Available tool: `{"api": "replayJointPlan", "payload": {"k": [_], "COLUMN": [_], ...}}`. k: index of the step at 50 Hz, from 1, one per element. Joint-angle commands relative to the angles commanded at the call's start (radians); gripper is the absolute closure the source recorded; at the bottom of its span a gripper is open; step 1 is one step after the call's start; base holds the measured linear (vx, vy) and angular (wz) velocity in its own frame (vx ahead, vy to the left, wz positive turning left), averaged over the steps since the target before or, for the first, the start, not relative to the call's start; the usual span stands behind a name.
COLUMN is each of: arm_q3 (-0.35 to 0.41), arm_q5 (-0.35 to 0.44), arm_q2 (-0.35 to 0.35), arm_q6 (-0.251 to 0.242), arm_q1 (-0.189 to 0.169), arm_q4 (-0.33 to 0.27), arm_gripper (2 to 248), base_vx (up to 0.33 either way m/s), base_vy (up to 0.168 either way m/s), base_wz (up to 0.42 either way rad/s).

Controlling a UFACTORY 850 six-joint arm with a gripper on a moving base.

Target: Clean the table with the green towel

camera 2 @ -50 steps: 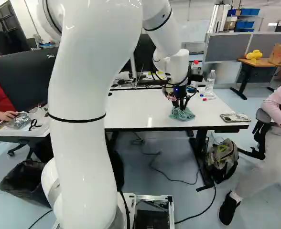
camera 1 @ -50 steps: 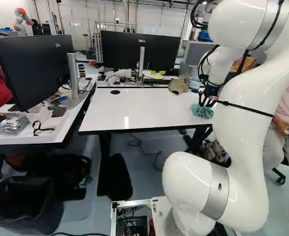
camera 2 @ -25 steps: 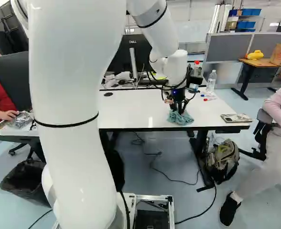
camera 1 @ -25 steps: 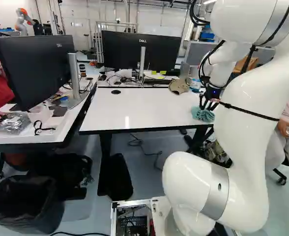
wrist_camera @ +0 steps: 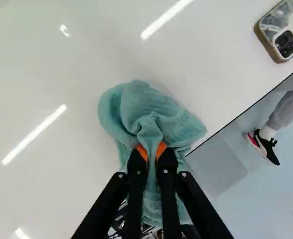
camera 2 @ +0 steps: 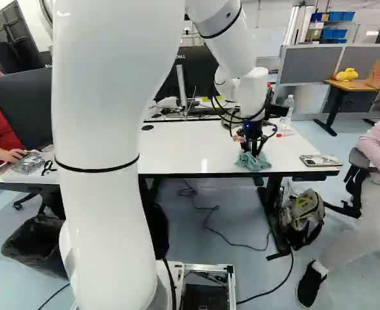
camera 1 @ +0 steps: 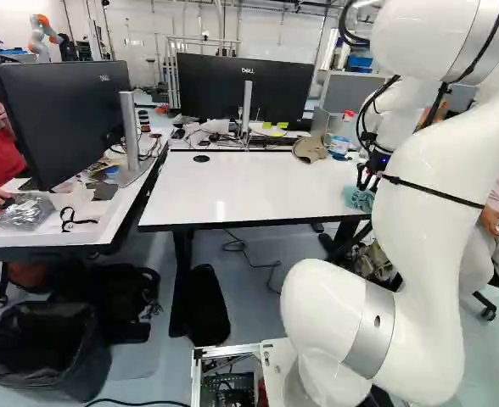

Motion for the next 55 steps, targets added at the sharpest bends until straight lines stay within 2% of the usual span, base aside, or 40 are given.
{"api": "replayJointPlan", "payload": {"k": [11, 21, 39, 55], "arm_q3": [-0.043, -0.095, -0.157, -0.136], "arm_q5": [0.0, 0.0, 0.0, 0.0], "arm_q2": [-0.033, -0.072, -0.118, -0.102], "arm_q6": [0.0, 0.0, 0.0, 0.0], "arm_q1": [-0.025, -0.025, 0.017, 0.064], "arm_q4": [0.0, 0.0, 0.0, 0.0], "arm_gripper": [212, 212, 212, 212], "base_vx": [0.0, 0.0, 0.0, 0.0], "base_vy": [0.0, 0.0, -0.003, 0.0], "base_wz": [0.0, 0.0, -0.012, 0.0]}}
